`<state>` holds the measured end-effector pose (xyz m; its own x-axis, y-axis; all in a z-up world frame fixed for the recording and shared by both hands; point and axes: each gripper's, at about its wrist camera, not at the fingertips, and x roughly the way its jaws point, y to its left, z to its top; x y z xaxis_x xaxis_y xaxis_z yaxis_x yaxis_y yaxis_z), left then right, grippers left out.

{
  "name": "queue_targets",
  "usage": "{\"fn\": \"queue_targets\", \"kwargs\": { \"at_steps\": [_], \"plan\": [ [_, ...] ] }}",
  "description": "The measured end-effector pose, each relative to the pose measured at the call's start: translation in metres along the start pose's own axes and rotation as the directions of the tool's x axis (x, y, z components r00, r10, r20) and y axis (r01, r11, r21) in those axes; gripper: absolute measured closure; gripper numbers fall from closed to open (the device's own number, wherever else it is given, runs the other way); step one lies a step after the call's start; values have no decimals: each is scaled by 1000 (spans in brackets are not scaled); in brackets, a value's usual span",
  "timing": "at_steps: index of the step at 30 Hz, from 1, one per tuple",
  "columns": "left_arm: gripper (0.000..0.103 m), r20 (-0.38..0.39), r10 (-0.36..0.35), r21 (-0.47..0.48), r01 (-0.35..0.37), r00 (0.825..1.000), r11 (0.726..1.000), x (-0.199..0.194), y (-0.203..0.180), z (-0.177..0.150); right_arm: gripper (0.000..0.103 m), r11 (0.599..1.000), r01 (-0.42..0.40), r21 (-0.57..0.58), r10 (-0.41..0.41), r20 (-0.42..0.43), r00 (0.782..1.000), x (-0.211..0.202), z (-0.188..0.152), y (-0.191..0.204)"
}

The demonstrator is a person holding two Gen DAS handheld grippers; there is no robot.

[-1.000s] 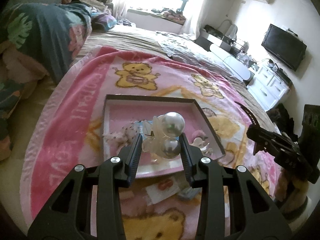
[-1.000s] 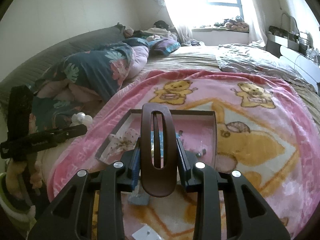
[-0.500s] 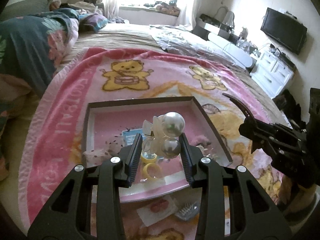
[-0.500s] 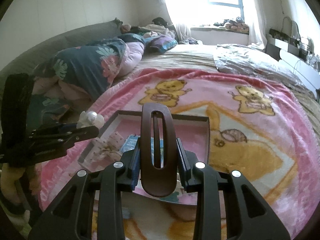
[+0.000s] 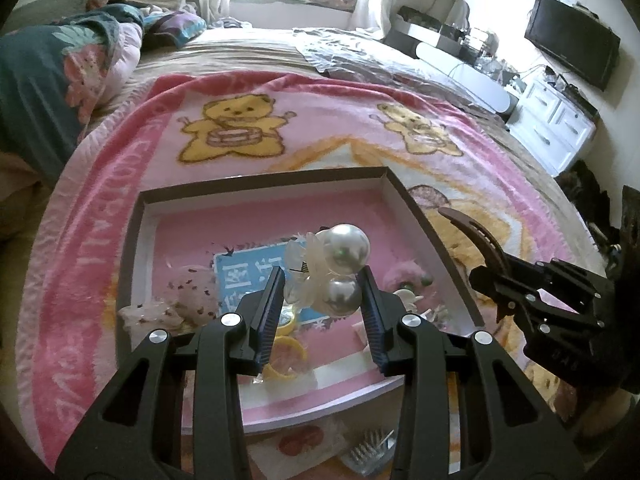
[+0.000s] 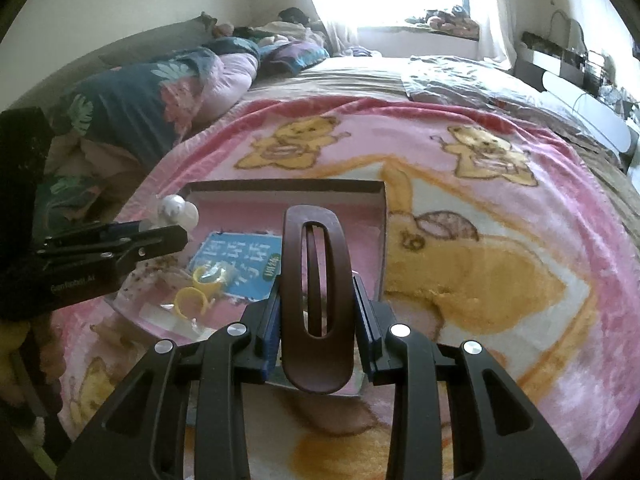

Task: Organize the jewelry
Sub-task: 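Carry the pearl earrings over the box with the left tool while the right tool carries the brown clip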

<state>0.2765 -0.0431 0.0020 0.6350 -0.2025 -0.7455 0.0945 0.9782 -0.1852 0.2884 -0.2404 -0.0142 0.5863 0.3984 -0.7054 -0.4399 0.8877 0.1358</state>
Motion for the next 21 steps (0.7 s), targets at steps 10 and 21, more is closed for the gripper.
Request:
{"fn": "queue_targets", "kwargs": {
  "at_steps": [10,21],
  "plan": [
    [74,-38,-2,4,2,999,1000,24,0,-4,72,1000,-4,31,4,-26,1000,8,-6,-8],
    [74,-89,0,-2,0,996,1000,47,5,-16,72,1000,1,24,0,-73,997,24,-13,-2]
  ]
}}
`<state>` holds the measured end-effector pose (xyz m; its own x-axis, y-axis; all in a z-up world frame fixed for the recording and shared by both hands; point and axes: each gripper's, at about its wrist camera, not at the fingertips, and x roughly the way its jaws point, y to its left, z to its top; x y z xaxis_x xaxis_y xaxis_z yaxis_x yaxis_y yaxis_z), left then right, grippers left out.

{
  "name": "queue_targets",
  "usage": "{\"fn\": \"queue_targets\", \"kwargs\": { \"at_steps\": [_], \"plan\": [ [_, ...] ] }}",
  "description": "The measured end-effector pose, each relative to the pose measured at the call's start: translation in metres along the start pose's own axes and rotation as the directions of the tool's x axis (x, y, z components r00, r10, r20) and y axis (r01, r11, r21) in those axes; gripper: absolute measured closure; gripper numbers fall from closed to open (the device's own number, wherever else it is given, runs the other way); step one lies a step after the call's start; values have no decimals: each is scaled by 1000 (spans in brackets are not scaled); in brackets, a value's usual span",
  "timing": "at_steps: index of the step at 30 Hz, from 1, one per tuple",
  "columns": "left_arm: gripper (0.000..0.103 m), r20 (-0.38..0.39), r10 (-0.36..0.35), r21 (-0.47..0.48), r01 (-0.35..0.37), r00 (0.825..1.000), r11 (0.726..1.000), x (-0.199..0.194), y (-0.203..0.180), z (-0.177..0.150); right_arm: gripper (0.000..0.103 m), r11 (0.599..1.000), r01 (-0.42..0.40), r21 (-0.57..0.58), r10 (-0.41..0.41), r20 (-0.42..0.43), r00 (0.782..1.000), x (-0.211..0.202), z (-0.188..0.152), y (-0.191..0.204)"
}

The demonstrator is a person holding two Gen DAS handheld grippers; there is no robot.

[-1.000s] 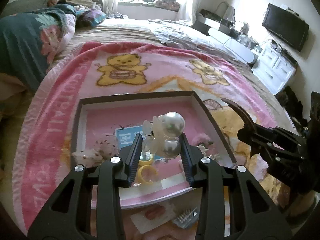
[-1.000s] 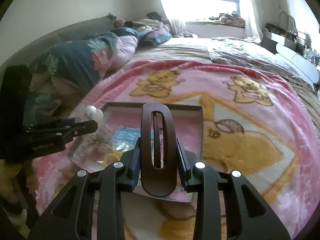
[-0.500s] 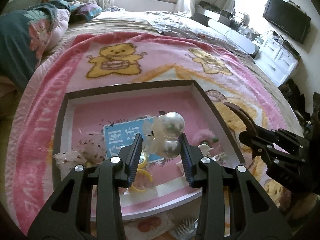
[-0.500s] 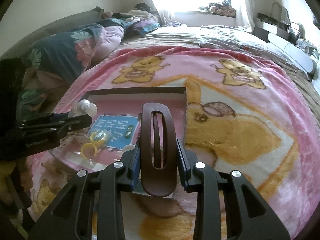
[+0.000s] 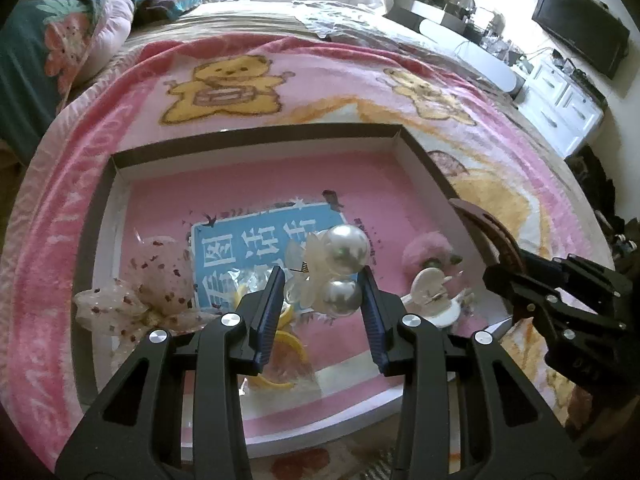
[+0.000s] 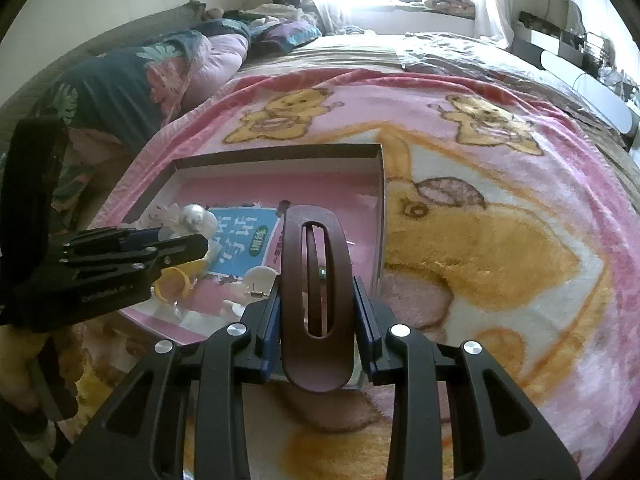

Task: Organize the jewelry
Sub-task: 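Carry the pearl earrings over the box with the left tool while the right tool carries the brown clip, then open the left tool to drop the pearls in the box while the right tool releases the clip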

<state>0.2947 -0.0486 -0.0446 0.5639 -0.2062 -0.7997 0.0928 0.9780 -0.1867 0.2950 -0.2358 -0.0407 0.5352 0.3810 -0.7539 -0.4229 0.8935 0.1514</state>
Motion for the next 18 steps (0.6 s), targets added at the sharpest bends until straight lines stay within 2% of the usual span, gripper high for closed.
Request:
{"fn": "queue_targets", "kwargs": {
  "at_steps": [18],
  "plan": [
    [73,-28,-11,-26,11,1000,1000,9,7,-6,72,1000,-13,14,14,-52,999,17,-5,0]
  ]
}}
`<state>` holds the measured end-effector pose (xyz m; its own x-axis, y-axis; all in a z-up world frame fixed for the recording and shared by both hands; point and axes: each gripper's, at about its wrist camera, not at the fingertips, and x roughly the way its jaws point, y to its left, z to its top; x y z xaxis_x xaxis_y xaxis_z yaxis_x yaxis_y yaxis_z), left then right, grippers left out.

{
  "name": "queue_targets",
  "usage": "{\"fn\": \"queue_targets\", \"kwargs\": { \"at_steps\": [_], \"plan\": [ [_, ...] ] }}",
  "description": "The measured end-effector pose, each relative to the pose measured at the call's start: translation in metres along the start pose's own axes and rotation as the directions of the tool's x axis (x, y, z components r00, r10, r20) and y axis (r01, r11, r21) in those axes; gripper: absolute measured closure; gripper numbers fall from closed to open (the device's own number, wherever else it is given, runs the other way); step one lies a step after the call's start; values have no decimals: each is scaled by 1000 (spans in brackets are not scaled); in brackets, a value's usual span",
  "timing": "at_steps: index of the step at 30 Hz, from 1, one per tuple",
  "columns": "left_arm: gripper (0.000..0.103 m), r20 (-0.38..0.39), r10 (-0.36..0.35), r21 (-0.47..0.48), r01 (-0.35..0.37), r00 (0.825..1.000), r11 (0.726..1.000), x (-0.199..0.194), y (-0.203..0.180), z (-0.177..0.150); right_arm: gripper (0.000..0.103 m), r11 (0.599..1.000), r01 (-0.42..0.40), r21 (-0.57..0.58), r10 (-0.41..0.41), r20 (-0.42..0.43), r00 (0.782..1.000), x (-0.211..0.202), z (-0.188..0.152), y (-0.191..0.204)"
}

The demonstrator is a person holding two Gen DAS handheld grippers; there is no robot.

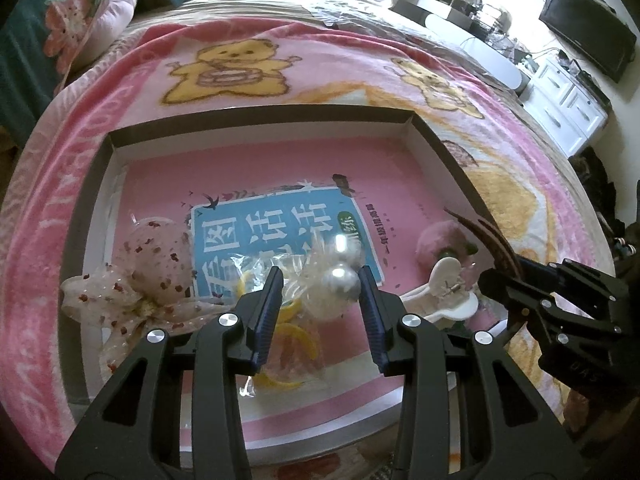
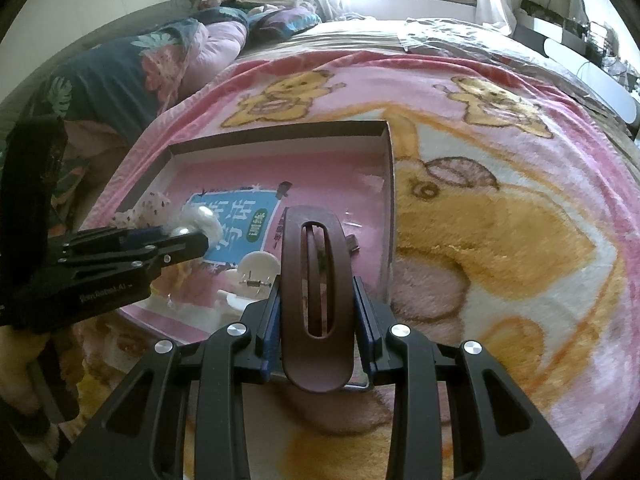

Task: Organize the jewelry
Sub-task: 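Open the left tool to drop the pearls in the box while the right tool releases the clip, then lift both tools up and away from the box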

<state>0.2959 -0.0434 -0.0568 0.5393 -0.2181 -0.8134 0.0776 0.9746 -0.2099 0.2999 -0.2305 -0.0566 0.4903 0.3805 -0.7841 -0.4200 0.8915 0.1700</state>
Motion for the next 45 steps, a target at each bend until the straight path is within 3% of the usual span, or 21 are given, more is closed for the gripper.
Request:
{"fn": "queue_targets", "kwargs": {
  "at_steps": [6,17,20,29,37,40,45],
  "plan": [
    [73,-3,6,3,-6,1000,1000,-1,1,0,70,1000,-18,2,18,1,1000,-3,2,1],
    [72,2,21,-11,-21,1000,1000,-9,1,-2,49,1000,-12,28,11,56,998,-26,8,-6],
    [70,12,28,-20,-27,1000,999,-16,3,-1,37,999,-1,38,-2,81,997,-33,10,-10],
    [53,42,34,-37,-33,999,999,-45,3,1,16,998,17,57,-25,131,991,-51,14,-13],
    [39,67,52,-44,-49,996,998,-70,2,0,14,998,25,57,-34,165,986,-69,14,-13],
    [30,85,59,-55,-55,995,997,-83,3,0,7,997,17,69,-30,190,981,-80,12,-13],
    [10,122,69,-72,-61,990,996,-108,3,-1,6,996,-3,86,-18,242,970,-109,10,-9]
  ]
}}
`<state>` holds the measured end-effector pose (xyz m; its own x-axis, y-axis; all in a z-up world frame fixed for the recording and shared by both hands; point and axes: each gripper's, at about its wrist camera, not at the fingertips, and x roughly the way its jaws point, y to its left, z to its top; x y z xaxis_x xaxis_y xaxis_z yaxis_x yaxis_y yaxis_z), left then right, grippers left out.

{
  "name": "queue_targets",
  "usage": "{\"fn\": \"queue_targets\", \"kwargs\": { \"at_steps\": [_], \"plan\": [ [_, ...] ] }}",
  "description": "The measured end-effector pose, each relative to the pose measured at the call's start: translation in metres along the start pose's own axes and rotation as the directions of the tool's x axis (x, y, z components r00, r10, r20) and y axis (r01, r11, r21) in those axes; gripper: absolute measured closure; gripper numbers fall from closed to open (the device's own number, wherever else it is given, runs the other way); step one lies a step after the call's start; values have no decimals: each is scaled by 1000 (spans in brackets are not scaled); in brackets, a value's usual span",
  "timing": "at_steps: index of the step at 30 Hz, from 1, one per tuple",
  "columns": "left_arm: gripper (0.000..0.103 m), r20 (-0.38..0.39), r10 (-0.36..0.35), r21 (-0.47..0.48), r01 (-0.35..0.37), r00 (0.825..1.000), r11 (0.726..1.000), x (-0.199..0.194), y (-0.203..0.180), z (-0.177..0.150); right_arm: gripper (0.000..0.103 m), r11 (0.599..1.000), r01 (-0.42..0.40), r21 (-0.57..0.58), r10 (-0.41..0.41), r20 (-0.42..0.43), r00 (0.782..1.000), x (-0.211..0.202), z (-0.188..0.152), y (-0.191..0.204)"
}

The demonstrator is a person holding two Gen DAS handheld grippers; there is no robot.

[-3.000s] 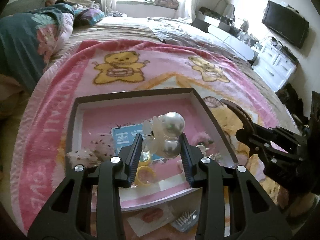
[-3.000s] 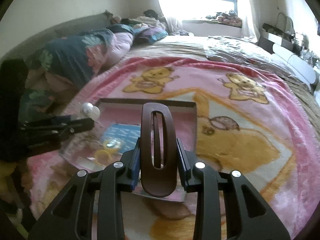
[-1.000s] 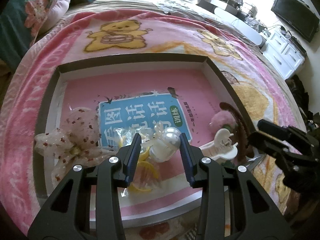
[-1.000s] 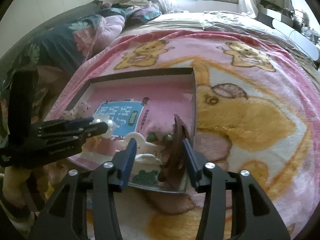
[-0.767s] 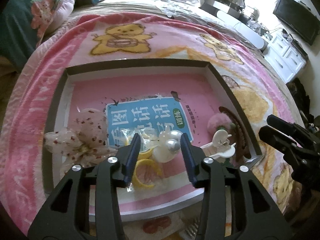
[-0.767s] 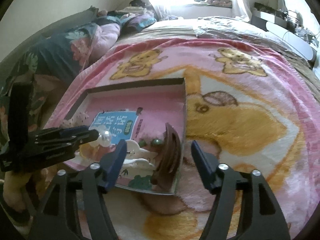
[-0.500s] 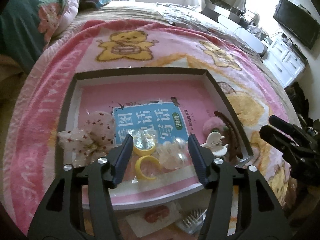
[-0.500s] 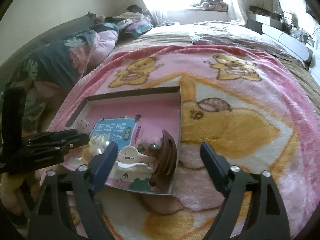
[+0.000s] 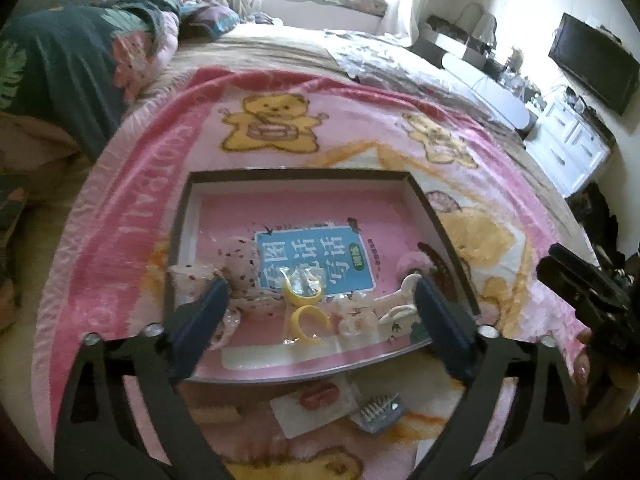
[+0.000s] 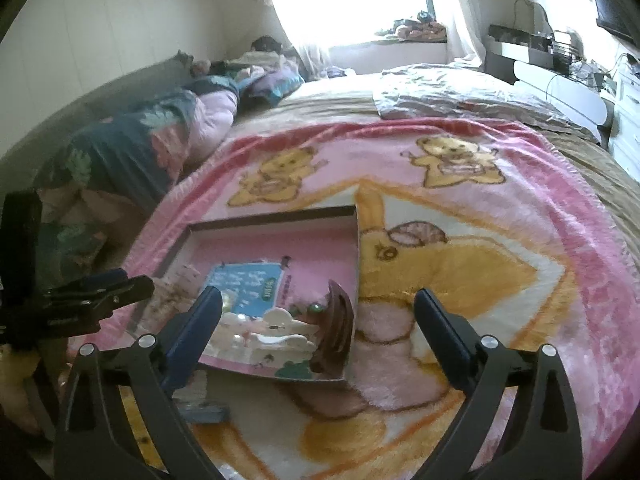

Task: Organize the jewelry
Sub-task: 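Lift both tools up and away from the box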

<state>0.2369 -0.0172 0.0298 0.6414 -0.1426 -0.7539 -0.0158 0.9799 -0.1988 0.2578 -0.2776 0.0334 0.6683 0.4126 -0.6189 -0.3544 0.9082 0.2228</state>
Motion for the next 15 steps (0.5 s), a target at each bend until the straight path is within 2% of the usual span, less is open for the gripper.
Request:
{"fn": "queue_targets", "kwargs": {
  "at_steps": [5,15],
  "plan": [
    [9,38,-11,0,11,999,1000,-29,-1,-2,5,1000,-9,16,8,64,998,-33,-3,2],
    [9,121,-19,-12,21,992,1000,-82,4,-12,5,998,-48,30,44,131,990,-81,-13,14]
  ]
}}
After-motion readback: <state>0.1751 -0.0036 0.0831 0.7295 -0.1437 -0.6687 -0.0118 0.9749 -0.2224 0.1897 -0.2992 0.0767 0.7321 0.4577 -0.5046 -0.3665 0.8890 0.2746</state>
